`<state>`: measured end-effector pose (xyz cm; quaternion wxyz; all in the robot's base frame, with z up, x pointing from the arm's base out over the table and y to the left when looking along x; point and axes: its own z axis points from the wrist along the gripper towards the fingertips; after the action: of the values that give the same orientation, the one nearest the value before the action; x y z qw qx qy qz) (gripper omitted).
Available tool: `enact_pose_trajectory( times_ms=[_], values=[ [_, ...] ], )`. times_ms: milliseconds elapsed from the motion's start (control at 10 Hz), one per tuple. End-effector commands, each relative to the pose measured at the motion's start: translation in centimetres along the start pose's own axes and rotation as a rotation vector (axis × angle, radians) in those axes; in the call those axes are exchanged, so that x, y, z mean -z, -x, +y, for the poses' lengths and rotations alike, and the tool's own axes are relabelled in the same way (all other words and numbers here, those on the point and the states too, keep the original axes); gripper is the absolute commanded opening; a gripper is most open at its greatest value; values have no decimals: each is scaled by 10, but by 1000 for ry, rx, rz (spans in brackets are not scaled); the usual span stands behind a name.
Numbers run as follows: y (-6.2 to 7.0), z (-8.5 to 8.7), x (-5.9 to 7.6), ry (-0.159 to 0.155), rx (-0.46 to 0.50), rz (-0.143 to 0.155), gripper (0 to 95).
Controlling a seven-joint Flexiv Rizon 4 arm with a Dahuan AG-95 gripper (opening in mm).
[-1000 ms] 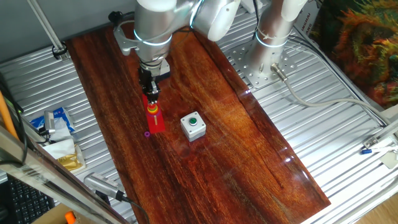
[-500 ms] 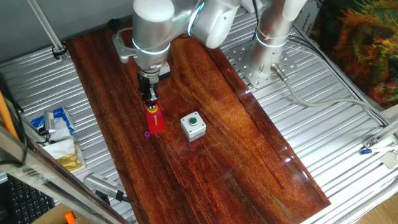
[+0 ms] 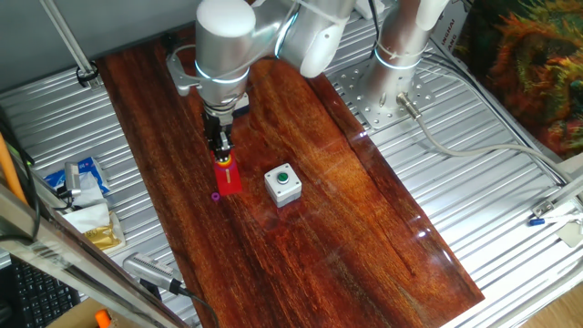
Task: Take out one Hanoi block and throw it aside
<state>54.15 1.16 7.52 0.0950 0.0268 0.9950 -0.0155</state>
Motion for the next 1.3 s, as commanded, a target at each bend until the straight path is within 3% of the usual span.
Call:
enact_pose_trajectory(
  times_ms=[100,200,900,1200,1300],
  values=[
    [0,-1,-2,-4,-7,-3,190],
    [0,-1,-4,-5,-10,-5,0],
    [-1,0,-7,9,-11,-17,0],
    [-1,-1,-7,9,-1,-30,570],
    [-1,-1,-7,12,0,-34,570]
  ],
)
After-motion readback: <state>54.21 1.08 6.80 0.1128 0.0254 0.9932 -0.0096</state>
